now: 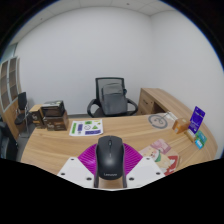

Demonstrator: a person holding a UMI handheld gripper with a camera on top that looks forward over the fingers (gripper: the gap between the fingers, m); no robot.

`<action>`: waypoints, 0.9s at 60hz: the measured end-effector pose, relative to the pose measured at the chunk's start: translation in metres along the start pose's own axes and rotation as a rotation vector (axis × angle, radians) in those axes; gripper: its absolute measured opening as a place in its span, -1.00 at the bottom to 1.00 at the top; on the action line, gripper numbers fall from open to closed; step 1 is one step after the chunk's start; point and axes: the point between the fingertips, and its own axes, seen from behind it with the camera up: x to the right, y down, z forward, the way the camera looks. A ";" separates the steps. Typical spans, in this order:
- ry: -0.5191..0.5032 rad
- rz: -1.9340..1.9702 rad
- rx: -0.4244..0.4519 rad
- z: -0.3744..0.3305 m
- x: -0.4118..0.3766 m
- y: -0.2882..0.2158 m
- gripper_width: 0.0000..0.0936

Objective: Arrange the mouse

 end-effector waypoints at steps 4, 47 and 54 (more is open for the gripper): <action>0.102 0.009 0.014 0.018 0.075 -0.014 -0.33; 0.181 0.044 -0.203 0.102 0.230 0.126 0.78; 0.181 0.010 -0.132 0.039 0.219 0.082 0.86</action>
